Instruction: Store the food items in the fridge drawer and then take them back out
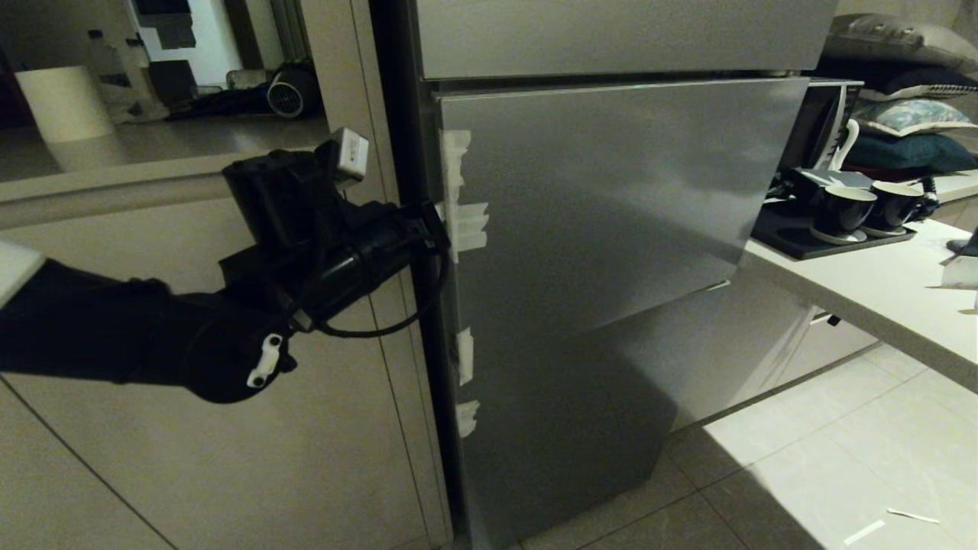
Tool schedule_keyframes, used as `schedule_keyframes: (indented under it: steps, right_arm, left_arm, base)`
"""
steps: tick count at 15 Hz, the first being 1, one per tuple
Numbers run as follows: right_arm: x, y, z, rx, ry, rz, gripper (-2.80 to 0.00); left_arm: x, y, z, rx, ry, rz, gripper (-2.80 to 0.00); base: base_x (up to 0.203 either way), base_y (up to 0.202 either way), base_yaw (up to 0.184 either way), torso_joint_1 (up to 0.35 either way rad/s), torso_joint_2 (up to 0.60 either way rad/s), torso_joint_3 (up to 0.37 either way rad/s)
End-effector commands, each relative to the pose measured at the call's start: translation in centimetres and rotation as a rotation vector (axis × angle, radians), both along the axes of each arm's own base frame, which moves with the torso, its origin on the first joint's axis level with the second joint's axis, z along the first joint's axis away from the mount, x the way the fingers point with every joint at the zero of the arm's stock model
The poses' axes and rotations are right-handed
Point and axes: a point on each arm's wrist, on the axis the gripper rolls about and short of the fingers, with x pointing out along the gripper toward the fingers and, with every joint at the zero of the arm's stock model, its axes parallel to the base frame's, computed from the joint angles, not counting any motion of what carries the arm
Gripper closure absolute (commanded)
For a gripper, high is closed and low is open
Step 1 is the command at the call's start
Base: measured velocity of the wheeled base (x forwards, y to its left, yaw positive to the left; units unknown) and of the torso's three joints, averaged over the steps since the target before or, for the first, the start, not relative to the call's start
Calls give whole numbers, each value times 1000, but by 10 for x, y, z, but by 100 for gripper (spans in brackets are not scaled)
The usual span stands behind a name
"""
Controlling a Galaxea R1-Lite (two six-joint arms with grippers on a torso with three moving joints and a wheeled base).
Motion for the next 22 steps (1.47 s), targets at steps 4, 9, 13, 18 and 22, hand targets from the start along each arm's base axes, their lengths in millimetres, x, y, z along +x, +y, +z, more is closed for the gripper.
schedule_keyframes:
  steps: [4,9,13,18,22]
  right_arm:
    - [2,0,-8,0,29,0,0]
    - [3,0,-8,0,30,0,0]
    - [2,0,-8,0,29,0,0]
    - [2,0,-8,0,29,0,0]
    - [2,0,-8,0,29,0,0]
  left_arm:
    - [-33,1,2,8,13,-47,0]
    - [-76,-14,4,12,20,-137,0]
    - [-113,-31,6,47,-11,-209,0]
    - [-144,-10,11,100,-72,-186,0]
    - [-167,19,18,72,-96,-128,0]
  base:
    - [0,0,0,0,0,0]
    - [0,0,0,0,0,0]
    - [0,0,0,0,0,0]
    - [0,0,0,0,0,0]
    - [0,0,0,0,0,0]
